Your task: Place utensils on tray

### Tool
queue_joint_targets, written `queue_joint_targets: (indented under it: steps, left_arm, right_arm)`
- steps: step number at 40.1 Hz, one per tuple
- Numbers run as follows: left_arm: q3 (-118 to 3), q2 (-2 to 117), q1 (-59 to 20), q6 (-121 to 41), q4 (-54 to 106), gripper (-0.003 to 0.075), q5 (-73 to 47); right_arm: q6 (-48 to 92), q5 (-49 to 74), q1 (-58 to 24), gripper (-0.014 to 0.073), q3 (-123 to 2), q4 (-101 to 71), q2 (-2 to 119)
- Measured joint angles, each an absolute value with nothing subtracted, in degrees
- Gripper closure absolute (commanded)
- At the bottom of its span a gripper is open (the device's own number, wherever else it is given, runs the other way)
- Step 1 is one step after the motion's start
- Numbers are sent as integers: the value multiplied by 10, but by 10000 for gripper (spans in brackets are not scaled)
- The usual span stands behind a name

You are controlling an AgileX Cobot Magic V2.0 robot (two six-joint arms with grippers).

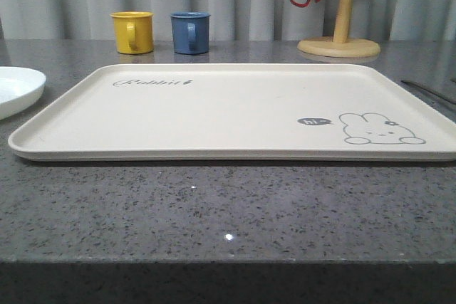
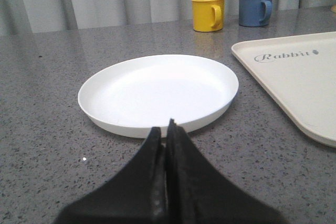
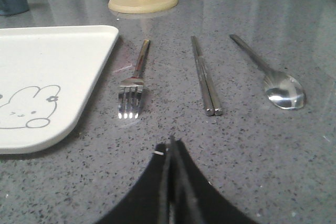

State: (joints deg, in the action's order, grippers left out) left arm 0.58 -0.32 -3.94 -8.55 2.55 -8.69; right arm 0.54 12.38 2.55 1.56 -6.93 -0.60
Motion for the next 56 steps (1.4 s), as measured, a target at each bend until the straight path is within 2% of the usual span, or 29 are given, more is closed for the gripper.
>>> queue_joint_targets:
  steps: [24,30,35,45,51,56]
  left_arm:
    - [6,-3,-39,-85,22,738,-83]
    - [6,-3,-39,-85,18,739,-48]
    - [0,-3,-39,-85,25,739,28]
    - [-158,42,-39,-85,8,739,-24]
    - [-267,143,-39,-85,0,739,-134]
    - [-311,202,-39,-85,0,738,-194]
  right_arm:
    - [5,117,25,662,16,-70,-6]
    - [5,82,25,662,16,-70,-6]
    - [5,81,25,662,3,-70,-6]
    - [5,179,25,662,-175,-70,8]
    - [5,240,25,662,-292,-70,90]
    - [5,279,25,662,-343,-70,156]
